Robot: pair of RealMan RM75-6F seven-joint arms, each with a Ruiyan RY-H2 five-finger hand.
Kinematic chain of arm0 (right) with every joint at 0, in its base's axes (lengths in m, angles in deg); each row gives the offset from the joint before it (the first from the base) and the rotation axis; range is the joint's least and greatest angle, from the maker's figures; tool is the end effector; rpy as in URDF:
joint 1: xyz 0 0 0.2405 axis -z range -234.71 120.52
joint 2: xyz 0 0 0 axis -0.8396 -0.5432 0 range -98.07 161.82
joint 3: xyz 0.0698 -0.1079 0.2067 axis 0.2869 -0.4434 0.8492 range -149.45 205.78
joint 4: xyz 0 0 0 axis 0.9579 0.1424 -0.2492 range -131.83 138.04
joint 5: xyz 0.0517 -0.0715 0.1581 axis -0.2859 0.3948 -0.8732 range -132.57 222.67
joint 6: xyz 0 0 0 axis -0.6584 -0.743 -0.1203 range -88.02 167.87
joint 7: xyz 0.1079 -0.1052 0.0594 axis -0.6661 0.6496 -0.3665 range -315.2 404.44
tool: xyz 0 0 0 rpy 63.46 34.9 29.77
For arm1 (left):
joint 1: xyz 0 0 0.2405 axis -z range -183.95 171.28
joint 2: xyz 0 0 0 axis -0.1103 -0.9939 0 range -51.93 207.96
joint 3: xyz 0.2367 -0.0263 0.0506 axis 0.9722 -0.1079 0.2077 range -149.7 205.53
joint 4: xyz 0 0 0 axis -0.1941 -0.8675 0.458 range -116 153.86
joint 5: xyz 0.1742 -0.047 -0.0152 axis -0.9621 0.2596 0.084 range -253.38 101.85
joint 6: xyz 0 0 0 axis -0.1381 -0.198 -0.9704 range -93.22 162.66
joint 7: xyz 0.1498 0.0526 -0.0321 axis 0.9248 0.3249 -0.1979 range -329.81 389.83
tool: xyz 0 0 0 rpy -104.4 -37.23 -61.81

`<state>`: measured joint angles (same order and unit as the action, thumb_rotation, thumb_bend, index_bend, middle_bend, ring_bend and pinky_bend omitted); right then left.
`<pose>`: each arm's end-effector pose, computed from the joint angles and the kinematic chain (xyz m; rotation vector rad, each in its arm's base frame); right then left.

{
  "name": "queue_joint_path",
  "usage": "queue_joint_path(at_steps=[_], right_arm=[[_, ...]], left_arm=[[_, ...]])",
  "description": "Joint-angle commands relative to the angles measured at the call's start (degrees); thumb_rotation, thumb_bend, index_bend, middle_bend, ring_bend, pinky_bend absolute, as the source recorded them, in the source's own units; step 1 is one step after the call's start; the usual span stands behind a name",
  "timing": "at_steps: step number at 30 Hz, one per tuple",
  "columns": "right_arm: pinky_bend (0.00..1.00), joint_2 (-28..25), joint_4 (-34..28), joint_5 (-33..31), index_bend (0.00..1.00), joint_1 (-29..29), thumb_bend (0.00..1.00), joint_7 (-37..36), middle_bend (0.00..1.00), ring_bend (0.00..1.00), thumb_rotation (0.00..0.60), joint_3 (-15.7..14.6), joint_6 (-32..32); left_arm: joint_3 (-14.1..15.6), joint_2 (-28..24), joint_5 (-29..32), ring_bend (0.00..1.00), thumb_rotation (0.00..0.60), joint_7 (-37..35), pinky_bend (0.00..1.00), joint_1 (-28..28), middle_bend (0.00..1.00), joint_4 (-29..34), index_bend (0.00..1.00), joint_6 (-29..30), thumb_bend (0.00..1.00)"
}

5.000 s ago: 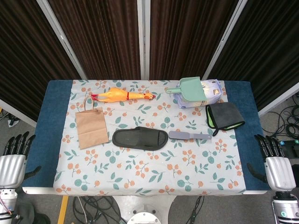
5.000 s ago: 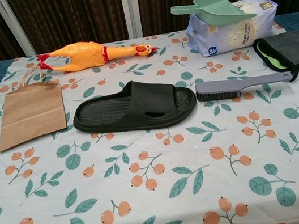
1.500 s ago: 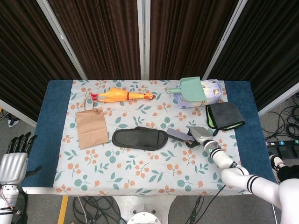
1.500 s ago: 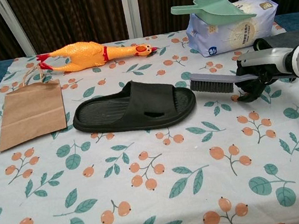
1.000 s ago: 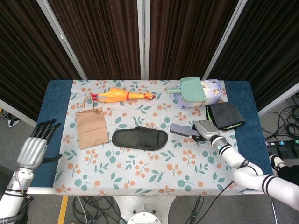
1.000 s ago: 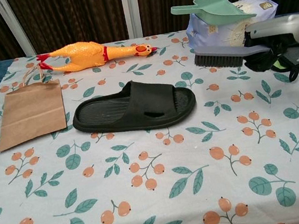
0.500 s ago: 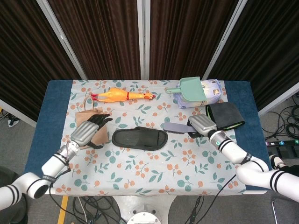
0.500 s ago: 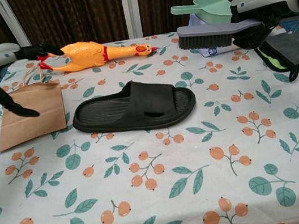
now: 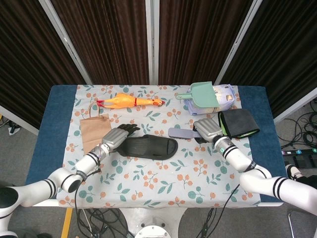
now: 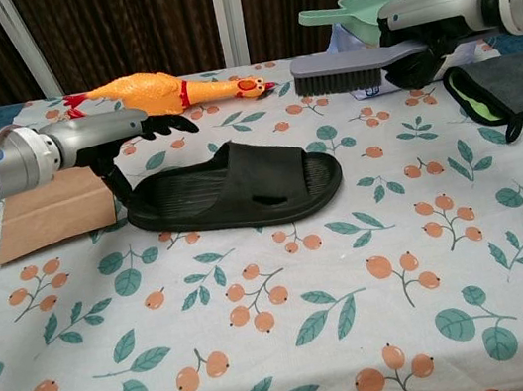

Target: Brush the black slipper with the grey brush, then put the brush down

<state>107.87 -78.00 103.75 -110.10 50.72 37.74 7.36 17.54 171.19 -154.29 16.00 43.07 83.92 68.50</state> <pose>-0.1397 -0.3924 0.0406 2.0117 -1.0967 0.7183 -0.1421 0.3763 -0.0390 -2.0538 -1.2480 -0.8702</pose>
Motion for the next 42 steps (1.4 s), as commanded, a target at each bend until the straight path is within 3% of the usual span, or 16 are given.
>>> queue_joint_path(at_steps=[1,4,11,18,29,37,42], right_arm=[[1.0,1.86,0.65,-0.42,1.0,-0.89,0.59,0.72,1.0,1.0,0.6,-0.56,0.08],[1.0,4.22,1.89,-0.03,1.0,-1.38,0.59,0.64,1.0,1.0,0.6,-0.84,0.07],[1.0,9.25,5.31,2.23,1.0,-1.87,0.59,0.08,1.0,1.0,0.6,-1.57,-0.61],[1.0,14.5,8.39,6.5,1.0,-1.8,0.59,0.18,1.0,1.0,0.6,-2.05,-3.84],[1.0,21.27,16.59,10.16,1.0,-1.39,0.59,8.08,1.0,1.0,0.6,-4.21,-8.87],[1.0,17.85,16.49,9.35,1.0,2.1,0.59,10.64,1.0,1.0,0.6,-4.63,-12.67],[1.0,14.19,11.66,12.94,1.0,3.91,0.59,6.21,1.0,1.0,0.6,-4.14,-16.21]], left_arm=[[0.33,2.06,0.68,0.04,0.6,-0.51,0.1,1.4,0.13,-2.35,0.13,-1.43,0.03],[0.35,3.82,1.44,0.05,0.6,-0.9,0.11,2.08,0.16,-4.57,0.14,-1.9,0.03],[0.96,5.88,2.65,0.19,0.6,-0.97,0.17,2.58,0.32,-7.01,0.25,-2.37,0.03],[1.13,6.71,2.75,0.25,0.6,-0.79,0.2,2.77,0.4,-7.59,0.32,-1.13,0.03],[1.48,7.48,3.12,0.34,0.6,-1.63,0.29,2.57,0.51,-8.8,0.4,-0.17,0.03],[1.74,7.16,3.06,0.36,0.6,-1.7,0.29,2.65,0.52,-8.41,0.41,0.08,0.03],[1.74,6.95,2.91,0.36,0.6,-1.9,0.29,2.93,0.52,-7.81,0.41,0.14,0.03]])
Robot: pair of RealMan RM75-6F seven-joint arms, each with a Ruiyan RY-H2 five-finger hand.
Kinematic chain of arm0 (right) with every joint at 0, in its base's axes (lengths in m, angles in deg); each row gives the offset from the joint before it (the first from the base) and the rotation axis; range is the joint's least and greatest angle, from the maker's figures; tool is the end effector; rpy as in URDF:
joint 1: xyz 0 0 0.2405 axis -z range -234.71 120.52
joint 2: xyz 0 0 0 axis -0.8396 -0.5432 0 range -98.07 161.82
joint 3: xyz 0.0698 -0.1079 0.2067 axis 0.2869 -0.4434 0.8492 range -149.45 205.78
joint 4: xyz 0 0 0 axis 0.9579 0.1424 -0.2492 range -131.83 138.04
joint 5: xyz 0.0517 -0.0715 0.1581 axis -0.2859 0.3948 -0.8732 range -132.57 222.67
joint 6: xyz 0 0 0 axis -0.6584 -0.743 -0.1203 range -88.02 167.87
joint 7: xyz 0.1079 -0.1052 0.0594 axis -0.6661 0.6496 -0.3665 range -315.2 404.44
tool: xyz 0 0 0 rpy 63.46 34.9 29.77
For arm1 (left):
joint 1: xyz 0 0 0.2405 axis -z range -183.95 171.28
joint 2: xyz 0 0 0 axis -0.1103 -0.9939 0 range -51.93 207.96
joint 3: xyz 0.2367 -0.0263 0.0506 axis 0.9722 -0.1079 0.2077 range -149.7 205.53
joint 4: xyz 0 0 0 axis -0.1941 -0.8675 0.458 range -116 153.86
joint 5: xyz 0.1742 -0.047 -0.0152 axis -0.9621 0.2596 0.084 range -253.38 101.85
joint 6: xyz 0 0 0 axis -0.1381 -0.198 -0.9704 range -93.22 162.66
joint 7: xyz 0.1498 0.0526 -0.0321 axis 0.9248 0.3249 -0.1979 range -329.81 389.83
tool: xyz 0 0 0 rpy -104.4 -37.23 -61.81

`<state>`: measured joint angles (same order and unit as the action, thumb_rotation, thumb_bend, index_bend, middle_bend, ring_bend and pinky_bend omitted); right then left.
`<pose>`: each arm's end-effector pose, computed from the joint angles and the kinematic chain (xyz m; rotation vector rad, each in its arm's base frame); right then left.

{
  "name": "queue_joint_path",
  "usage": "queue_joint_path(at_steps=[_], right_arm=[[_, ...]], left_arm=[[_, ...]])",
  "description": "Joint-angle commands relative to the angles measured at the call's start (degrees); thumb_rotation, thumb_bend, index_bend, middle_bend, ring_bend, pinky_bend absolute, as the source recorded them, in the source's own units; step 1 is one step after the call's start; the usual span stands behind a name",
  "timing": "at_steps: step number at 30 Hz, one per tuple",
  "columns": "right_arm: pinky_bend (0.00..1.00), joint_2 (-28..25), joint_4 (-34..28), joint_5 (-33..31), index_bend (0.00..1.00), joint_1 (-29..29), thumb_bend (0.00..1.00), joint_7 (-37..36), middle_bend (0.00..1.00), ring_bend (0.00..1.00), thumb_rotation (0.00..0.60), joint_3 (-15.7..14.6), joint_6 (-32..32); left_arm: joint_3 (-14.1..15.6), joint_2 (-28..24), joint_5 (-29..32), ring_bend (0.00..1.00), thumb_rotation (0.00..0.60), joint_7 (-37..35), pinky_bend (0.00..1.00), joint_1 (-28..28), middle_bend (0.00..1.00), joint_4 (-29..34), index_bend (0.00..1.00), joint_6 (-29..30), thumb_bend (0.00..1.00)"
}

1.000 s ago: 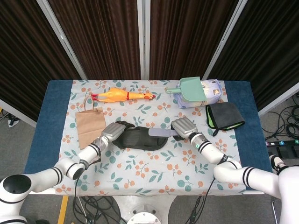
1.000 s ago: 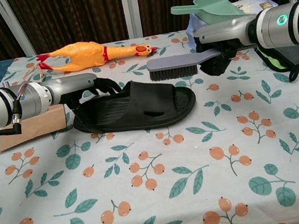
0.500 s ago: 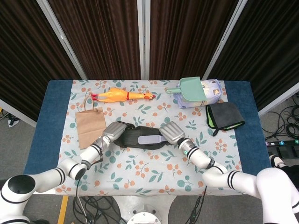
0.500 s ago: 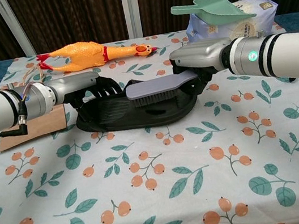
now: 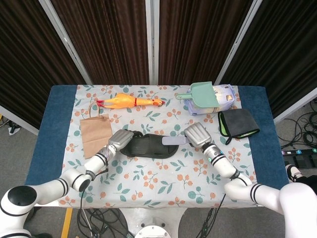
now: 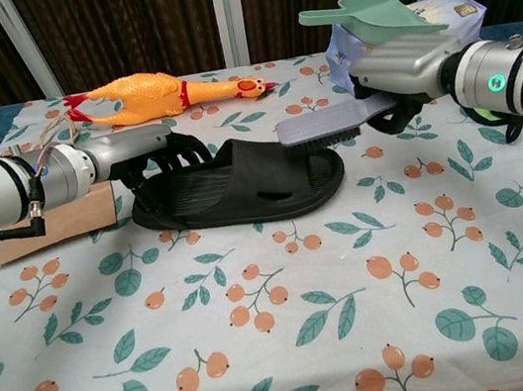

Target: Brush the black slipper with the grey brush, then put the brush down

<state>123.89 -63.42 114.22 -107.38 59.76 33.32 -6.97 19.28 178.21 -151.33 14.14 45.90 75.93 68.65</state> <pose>-0.1469 -0.3844 -0.0133 2.0378 -0.7061 0.7391 -0.1377 0.3809 -0.0689 -2.0284 -1.2923 -0.8622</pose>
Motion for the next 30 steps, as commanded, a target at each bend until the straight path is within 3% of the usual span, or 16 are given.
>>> queue_joint_path(at_steps=[1,7,14,21,26,30], right_arm=[[1.0,-2.08,-3.73,3.58,1.0,1.19,0.59,-3.67,1.0,1.0,0.6,0.28,-2.26],[1.0,1.16,-2.46,5.33,1.0,-0.6,0.6,-3.42,1.0,1.0,0.6,0.73,-0.69],[1.0,6.91,4.7,2.78,1.0,-1.63,0.59,-0.09,1.0,1.0,0.6,0.79,2.78],[1.0,4.01,6.04,1.67,1.0,2.02,0.59,0.35,1.0,1.0,0.6,-0.1,0.68],[1.0,0.38,1.05,4.9,1.0,3.79,0.59,-4.58,1.0,1.0,0.6,0.35,-3.18],[1.0,0.52,-1.2,6.59,1.0,2.73,0.59,-6.21,1.0,1.0,0.6,1.06,-2.89]], left_arm=[[0.0,-0.08,-0.02,0.36,0.6,0.0,0.29,0.16,0.52,0.3,0.41,0.0,0.03],[-0.14,-0.25,0.32,0.36,0.6,0.46,0.29,0.51,0.52,0.91,0.41,-0.1,0.03],[-0.06,-0.67,0.86,0.36,0.6,0.98,0.29,0.42,0.52,1.39,0.41,0.02,0.03],[0.22,-1.01,1.09,0.36,0.6,1.0,0.29,0.16,0.52,1.22,0.41,0.04,0.03],[0.23,-1.16,1.06,0.36,0.6,1.0,0.29,0.21,0.52,1.41,0.41,0.14,0.03],[0.21,-1.2,1.01,0.36,0.6,0.77,0.29,0.27,0.52,1.71,0.4,0.18,0.03]])
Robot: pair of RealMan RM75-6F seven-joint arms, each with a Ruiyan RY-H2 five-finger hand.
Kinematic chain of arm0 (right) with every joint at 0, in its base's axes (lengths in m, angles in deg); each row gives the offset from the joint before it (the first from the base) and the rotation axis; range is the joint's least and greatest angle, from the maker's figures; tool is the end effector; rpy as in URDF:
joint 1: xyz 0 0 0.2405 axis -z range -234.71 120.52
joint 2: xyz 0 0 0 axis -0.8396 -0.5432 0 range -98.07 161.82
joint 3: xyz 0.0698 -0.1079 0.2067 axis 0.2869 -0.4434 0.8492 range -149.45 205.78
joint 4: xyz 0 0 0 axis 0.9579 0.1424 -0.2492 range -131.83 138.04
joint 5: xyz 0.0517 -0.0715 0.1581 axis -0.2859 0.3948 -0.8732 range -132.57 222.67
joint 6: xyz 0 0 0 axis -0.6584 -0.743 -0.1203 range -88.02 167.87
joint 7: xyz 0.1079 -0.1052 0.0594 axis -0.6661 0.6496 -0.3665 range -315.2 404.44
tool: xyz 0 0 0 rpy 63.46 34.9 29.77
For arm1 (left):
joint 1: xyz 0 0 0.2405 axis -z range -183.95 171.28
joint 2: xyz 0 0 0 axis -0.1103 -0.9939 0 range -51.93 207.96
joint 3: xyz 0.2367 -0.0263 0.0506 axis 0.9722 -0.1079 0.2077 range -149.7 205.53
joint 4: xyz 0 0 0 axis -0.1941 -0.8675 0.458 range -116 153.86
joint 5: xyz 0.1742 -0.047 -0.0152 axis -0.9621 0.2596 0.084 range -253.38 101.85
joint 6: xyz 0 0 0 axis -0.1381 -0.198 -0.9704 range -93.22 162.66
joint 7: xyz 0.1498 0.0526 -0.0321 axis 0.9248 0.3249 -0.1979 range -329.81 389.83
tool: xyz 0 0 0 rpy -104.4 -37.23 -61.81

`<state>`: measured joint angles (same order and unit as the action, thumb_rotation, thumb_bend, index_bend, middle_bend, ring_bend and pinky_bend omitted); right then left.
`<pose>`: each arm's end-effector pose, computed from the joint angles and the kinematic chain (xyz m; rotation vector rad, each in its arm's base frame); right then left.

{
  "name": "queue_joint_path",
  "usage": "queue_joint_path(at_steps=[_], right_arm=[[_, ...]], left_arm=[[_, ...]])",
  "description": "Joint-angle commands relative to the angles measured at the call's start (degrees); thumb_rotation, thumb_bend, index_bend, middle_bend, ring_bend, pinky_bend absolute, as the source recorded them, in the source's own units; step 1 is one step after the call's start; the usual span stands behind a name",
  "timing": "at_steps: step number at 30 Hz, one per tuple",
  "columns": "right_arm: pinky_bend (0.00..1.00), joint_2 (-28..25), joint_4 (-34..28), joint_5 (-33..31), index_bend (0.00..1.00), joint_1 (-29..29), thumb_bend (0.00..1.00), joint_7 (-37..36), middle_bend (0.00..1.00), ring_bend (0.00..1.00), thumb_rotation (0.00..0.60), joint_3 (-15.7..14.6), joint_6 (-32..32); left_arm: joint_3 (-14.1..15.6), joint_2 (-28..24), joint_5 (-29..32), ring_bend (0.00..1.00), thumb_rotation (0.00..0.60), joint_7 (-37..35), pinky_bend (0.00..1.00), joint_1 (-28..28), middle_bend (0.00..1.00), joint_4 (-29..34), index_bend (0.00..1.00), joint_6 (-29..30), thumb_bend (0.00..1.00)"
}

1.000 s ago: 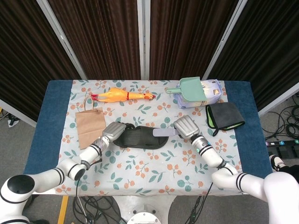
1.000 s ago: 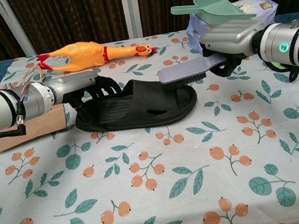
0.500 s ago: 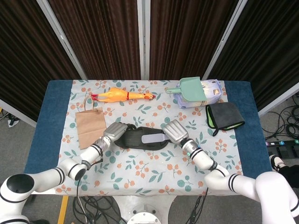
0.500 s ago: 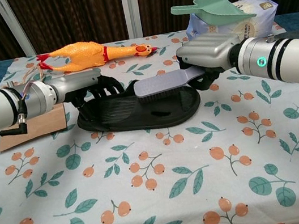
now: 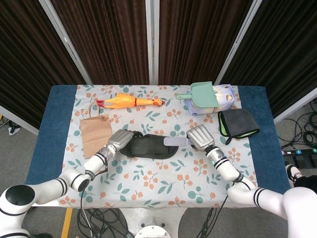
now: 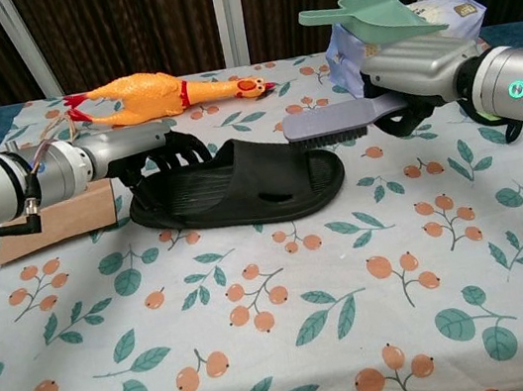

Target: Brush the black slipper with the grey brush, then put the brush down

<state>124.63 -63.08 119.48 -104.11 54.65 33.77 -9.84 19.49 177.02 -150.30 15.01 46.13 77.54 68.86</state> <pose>-0.1529 -0.3735 -0.0131 2.0163 -0.7473 0.8230 -0.1362 0.3812 -0.0644 -2.0300 -1.2883 -0.8633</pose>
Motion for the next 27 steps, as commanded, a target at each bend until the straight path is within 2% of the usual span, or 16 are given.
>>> queue_joint_path(at_steps=[1,9,15,18,23,27], right_arm=[[1.0,0.6,-1.34,1.42,1.0,-1.26,0.59,-0.82,1.0,1.0,0.6,0.83,0.79],[1.0,7.78,5.55,-0.39,1.0,-4.76,0.6,3.5,1.0,1.0,0.6,1.74,5.46],[1.0,6.69,8.42,-2.72,1.0,-2.64,0.59,4.74,1.0,1.0,0.6,1.38,5.48],[1.0,4.35,7.59,-3.02,1.0,-1.0,0.59,4.49,1.0,1.0,0.6,1.16,4.25],[1.0,0.31,1.96,-0.06,1.0,0.79,0.59,0.05,1.0,1.0,0.6,1.2,0.61],[1.0,0.06,-0.89,2.48,1.0,-0.26,0.59,-1.77,1.0,1.0,0.6,1.37,0.39]], left_arm=[[0.01,0.0,-0.05,0.36,0.6,-0.19,0.29,0.07,0.52,0.13,0.4,-0.07,0.03],[-0.13,0.1,-0.11,0.36,0.6,-0.56,0.29,0.51,0.52,-0.02,0.4,-0.39,0.03],[0.08,-0.18,-0.17,0.36,0.6,-0.68,0.29,0.42,0.52,-0.2,0.4,-0.39,0.03],[0.21,-0.27,-0.16,0.36,0.6,-0.72,0.29,0.33,0.52,-0.2,0.4,-0.4,0.03],[0.24,-0.21,-0.2,0.36,0.6,-0.69,0.29,0.4,0.52,-0.23,0.4,-0.36,0.03],[0.18,-0.06,-0.28,0.36,0.6,-0.79,0.29,0.53,0.52,-0.28,0.4,-0.32,0.03]])
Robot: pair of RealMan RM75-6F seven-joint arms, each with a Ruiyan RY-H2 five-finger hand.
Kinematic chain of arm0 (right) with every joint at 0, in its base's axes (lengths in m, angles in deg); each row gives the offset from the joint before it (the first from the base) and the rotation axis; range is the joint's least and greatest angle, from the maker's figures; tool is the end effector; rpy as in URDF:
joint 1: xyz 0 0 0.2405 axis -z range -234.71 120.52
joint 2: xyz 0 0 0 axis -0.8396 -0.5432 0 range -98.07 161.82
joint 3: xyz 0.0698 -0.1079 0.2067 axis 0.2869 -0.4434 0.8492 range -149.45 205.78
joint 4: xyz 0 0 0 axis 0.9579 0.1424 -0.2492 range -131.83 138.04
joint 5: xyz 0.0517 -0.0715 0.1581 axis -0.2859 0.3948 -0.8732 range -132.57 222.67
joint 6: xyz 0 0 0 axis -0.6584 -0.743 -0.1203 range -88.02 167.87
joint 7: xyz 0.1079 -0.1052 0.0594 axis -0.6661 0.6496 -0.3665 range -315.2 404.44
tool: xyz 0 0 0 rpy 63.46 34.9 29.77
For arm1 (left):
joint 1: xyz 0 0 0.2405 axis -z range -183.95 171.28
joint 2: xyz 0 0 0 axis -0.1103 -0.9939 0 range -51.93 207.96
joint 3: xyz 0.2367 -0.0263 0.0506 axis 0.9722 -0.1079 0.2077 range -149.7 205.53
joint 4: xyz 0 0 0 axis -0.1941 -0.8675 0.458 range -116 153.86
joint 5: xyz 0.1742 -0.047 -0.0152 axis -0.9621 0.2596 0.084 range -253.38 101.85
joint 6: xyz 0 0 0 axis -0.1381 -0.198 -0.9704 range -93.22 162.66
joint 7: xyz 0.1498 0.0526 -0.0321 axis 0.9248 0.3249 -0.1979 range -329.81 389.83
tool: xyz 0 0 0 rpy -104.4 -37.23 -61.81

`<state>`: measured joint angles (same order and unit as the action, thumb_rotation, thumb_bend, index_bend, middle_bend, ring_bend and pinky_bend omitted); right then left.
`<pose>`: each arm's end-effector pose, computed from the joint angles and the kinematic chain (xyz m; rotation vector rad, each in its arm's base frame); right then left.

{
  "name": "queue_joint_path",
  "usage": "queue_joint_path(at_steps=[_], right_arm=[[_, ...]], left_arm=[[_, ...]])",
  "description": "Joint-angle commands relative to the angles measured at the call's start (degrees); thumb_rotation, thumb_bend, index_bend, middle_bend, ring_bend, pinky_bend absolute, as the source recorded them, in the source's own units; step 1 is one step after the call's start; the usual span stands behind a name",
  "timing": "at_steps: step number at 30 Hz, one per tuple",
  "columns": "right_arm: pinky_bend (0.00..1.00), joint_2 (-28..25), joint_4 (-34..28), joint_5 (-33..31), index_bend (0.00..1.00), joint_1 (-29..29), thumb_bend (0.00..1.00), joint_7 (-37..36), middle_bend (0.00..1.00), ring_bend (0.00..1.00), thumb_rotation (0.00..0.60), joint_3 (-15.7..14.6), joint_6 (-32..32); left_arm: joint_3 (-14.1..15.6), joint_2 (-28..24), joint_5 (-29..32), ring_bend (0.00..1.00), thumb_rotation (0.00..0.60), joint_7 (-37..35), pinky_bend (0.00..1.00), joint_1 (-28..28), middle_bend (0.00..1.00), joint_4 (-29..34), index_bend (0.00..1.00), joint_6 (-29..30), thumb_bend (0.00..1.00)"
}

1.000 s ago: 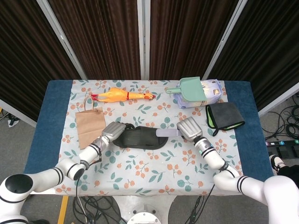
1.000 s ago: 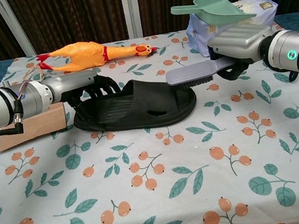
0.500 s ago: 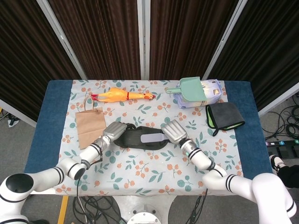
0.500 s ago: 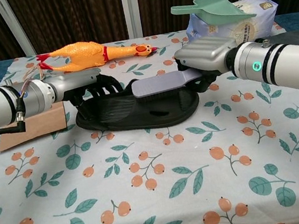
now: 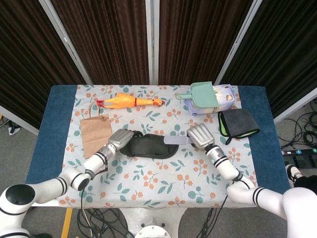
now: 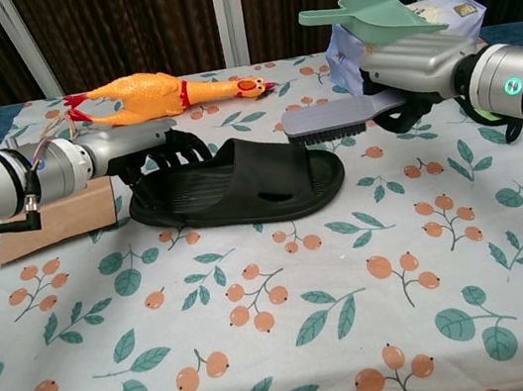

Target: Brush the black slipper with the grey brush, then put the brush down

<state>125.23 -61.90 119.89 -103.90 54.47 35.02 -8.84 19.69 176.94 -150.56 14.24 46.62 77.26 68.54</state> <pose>-0.1532 -0.3770 -0.0138 2.0072 -0.7522 0.8215 -0.1350 0.3826 -0.0643 -2.0360 -1.2891 -0.8607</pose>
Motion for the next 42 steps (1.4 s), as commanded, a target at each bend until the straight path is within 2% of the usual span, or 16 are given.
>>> queue_joint_path(at_steps=[1,8,11,16,20,22,23,25,27,30,35,38,42], right_arm=[[1.0,-0.01,-1.98,2.3,1.0,-0.95,0.59,-1.46,1.0,1.0,0.6,0.17,-0.16],[1.0,6.92,4.32,-0.93,1.0,-4.71,0.59,2.1,1.0,1.0,0.6,1.35,5.94],[1.0,7.39,6.15,-2.34,1.0,-4.44,0.59,3.63,1.0,1.0,0.6,1.16,6.68],[1.0,3.45,4.89,-3.36,1.0,-1.61,0.59,4.94,1.0,1.0,0.6,0.2,4.76],[1.0,-2.5,-0.8,-2.42,1.0,1.95,0.59,2.2,1.0,1.0,0.6,0.0,0.23],[1.0,-5.17,-3.61,-1.87,1.0,3.34,0.59,0.07,1.0,1.0,0.6,0.08,-1.43],[1.0,-6.84,-5.1,-1.67,1.0,4.11,0.59,-1.2,1.0,1.0,0.6,0.1,-2.1],[1.0,-8.69,-6.23,-1.66,1.0,5.0,0.59,-2.46,1.0,1.0,0.6,0.06,-2.58],[1.0,-9.66,-6.09,-2.3,1.0,5.56,0.59,-2.75,1.0,1.0,0.6,-0.35,-1.78],[1.0,-8.98,-4.83,-3.31,1.0,5.8,0.57,-2.97,0.99,1.0,0.6,-1.1,0.32],[1.0,-5.11,-0.69,-4.47,1.0,5.2,0.51,-4.2,0.91,0.95,0.6,-1.21,3.41],[0.94,-3.39,1.03,-4.51,0.91,4.63,0.48,-4.56,0.83,0.84,0.6,-0.95,4.36],[0.65,-2.53,1.77,-4.75,0.59,4.24,0.36,-3.92,0.6,0.58,0.6,-0.74,5.0]], left_arm=[[-0.01,0.05,-0.03,0.36,0.6,0.0,0.29,0.05,0.52,-0.01,0.4,0.02,0.03],[-0.19,0.33,0.31,0.35,0.6,-0.1,0.29,0.2,0.52,-0.32,0.4,-0.19,0.03],[-0.14,0.37,0.16,0.36,0.6,-0.26,0.29,0.26,0.52,-0.47,0.4,-0.21,0.03],[0.01,0.32,-0.29,0.36,0.6,-0.71,0.29,0.18,0.52,-0.62,0.4,0.12,0.03],[0.19,0.14,-0.82,0.35,0.6,-0.8,0.29,0.01,0.51,-0.34,0.37,0.8,0.03],[0.38,-0.21,-1.11,0.32,0.6,-0.8,0.29,-0.13,0.45,0.28,0.29,1.06,0.03],[0.46,-0.62,-1.35,0.27,0.6,-0.84,0.28,-0.26,0.35,0.95,0.21,1.4,0.03],[0.47,-1.27,-1.99,0.16,0.6,-0.82,0.25,-0.66,0.19,2.1,0.13,2.83,0.03],[0.36,-1.99,-2.6,0.06,0.6,-0.42,0.21,-1.7,0.07,3.34,0.11,5.76,0.03],[-0.1,-3.42,-2.81,0.01,0.6,-0.29,0.18,-3.77,0.0,5.61,0.11,10.29,0.03],[-0.37,-7.68,-2.36,0.01,0.6,0.6,0.18,-7.84,0.0,9.91,0.11,16.66,0.03],[-0.5,-11.02,-1.54,0.01,0.6,1.7,0.18,-10.71,0.0,12.54,0.11,20.38,0.03],[-1.14,-15.19,0.38,0.01,0.6,2.8,0.18,-14.38,0.0,15.71,0.11,24.62,0.03]])
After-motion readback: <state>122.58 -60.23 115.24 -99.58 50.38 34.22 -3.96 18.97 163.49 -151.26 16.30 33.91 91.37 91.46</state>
